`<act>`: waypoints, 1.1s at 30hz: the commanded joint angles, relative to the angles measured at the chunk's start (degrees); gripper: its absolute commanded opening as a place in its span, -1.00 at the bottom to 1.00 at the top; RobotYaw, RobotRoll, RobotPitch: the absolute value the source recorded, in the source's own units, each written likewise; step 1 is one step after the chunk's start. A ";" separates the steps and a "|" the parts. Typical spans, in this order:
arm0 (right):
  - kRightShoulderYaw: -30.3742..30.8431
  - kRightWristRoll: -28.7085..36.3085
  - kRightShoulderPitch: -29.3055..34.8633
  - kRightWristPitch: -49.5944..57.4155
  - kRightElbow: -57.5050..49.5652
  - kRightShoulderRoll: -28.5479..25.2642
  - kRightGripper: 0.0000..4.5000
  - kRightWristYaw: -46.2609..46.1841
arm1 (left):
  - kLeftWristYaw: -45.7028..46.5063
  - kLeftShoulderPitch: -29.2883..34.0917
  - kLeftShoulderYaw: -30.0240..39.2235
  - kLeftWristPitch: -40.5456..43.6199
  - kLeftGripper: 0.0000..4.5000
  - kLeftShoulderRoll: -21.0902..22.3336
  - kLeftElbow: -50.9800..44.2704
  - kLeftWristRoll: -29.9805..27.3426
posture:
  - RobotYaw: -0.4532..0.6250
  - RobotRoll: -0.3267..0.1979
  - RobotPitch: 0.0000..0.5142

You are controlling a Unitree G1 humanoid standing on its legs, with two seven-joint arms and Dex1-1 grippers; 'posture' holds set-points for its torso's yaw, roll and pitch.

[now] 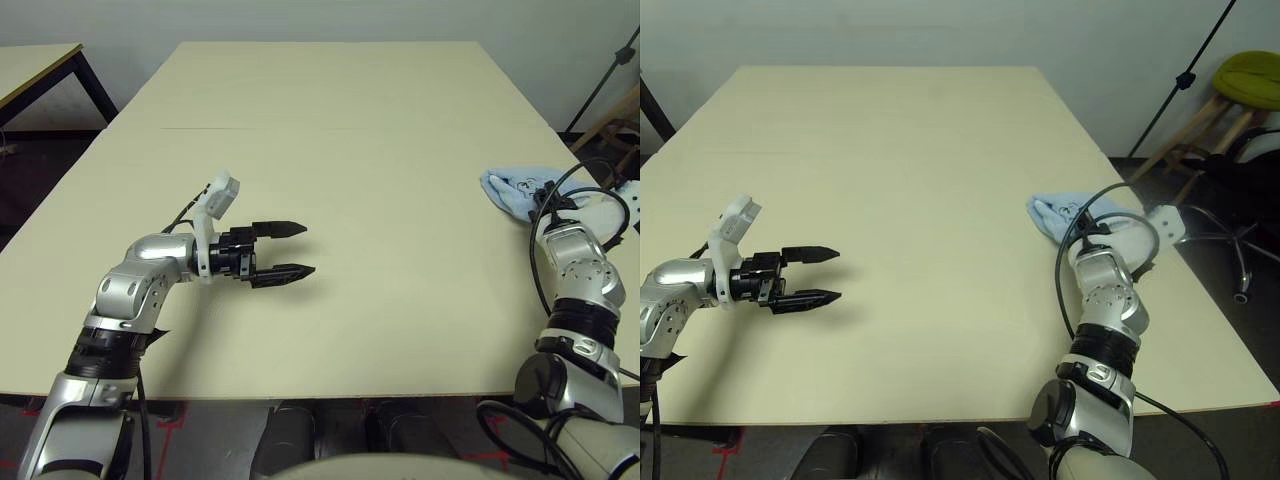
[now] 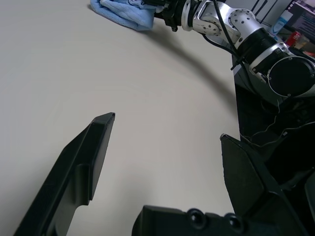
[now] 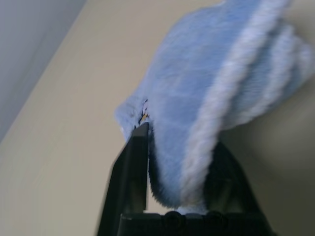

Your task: Fold the towel and set it aside.

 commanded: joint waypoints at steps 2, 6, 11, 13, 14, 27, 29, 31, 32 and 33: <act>0.22 1.67 1.85 3.07 -5.27 1.41 0.52 -2.86 | 0.64 0.49 -0.30 1.51 1.00 0.34 -2.02 -0.25 | -0.03 0.25 -0.71; 0.13 4.15 4.61 7.65 -13.19 3.05 0.99 -6.94 | 1.95 0.97 -0.21 3.64 1.00 0.42 -3.39 -0.67 | -0.03 0.25 -0.69; 0.87 10.72 12.07 19.57 -28.40 4.37 0.99 -13.76 | 7.35 4.01 2.34 9.43 1.00 0.30 -8.73 -3.58 | -0.02 0.25 -0.66; 2.98 15.27 16.89 29.58 -35.26 3.71 0.99 -16.66 | 11.59 6.40 4.27 12.87 1.00 -0.28 -11.90 -5.47 | -0.04 0.25 -0.61; 3.49 16.99 18.18 32.69 -37.05 3.47 0.99 -17.81 | 13.19 7.08 4.86 13.91 1.00 -0.57 -12.87 -5.99 | -0.04 0.25 -0.61; 16.63 -8.04 24.63 2.56 -41.84 -10.58 0.99 6.83 | 48.95 7.57 18.99 -13.72 1.00 -15.12 -3.74 12.44 | -0.05 0.25 -0.67; 16.50 -12.50 24.07 -3.54 -36.35 -10.23 0.99 8.05 | 51.48 7.55 20.04 -18.94 1.00 -15.47 -0.06 14.93 | -0.04 0.25 -0.70; 15.58 -15.04 22.97 -7.94 -30.96 -9.09 0.99 8.02 | 54.66 7.43 21.20 -23.11 1.00 -16.03 3.46 16.93 | -0.03 0.25 -0.72; 15.26 -15.61 22.49 -9.30 -28.84 -8.52 0.99 8.13 | 56.35 7.28 21.74 -25.13 1.00 -16.17 5.36 17.96 | -0.03 0.25 -0.73; 14.85 -15.75 21.95 -10.72 -26.76 -7.76 0.99 8.50 | 58.42 7.08 22.53 -26.48 1.00 -16.49 7.43 18.61 | -0.03 0.25 -0.74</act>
